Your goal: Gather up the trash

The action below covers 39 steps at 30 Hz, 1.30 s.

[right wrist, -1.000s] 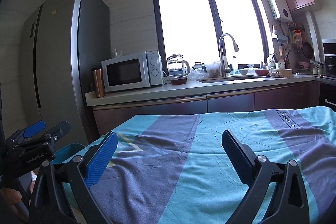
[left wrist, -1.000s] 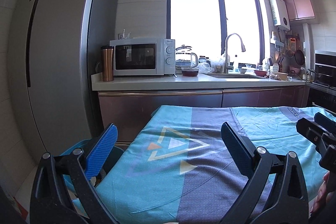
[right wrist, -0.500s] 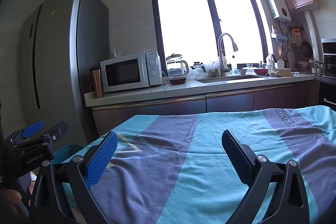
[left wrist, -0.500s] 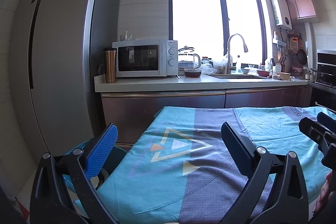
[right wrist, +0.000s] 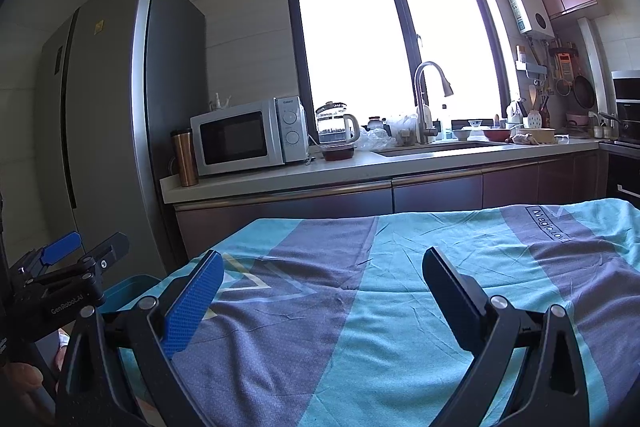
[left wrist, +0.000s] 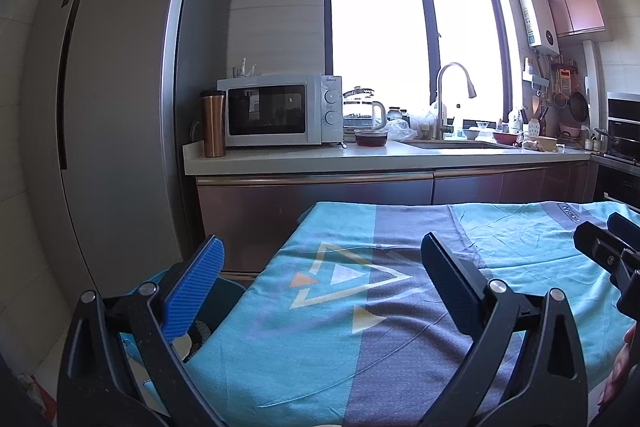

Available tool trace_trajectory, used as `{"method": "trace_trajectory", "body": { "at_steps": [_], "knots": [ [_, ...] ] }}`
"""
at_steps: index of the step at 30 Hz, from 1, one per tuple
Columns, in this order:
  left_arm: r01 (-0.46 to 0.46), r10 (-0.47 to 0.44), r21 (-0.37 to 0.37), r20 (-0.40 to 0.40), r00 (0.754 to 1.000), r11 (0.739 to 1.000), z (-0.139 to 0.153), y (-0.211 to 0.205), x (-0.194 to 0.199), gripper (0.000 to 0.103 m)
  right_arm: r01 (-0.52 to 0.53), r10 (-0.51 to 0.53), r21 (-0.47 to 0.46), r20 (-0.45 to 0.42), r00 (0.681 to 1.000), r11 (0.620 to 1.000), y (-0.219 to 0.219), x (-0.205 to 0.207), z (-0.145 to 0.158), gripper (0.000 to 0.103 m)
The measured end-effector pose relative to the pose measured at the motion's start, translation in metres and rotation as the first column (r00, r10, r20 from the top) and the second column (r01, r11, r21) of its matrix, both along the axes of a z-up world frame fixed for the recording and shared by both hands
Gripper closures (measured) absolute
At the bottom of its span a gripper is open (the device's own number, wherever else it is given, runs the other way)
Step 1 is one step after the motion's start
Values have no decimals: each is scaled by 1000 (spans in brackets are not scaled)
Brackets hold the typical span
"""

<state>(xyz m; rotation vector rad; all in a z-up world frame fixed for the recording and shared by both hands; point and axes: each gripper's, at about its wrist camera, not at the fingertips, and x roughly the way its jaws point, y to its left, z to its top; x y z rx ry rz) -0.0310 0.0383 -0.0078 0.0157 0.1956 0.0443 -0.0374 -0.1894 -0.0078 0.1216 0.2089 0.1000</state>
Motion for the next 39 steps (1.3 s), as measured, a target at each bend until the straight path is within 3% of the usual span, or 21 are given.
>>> {"method": "trace_trajectory", "body": {
  "at_steps": [39],
  "knots": [
    [-5,5,7,0,1000,1000,-2,1,0,6,-1,1,12,-1,1000,1000,-4,2,-1,7]
  ]
}}
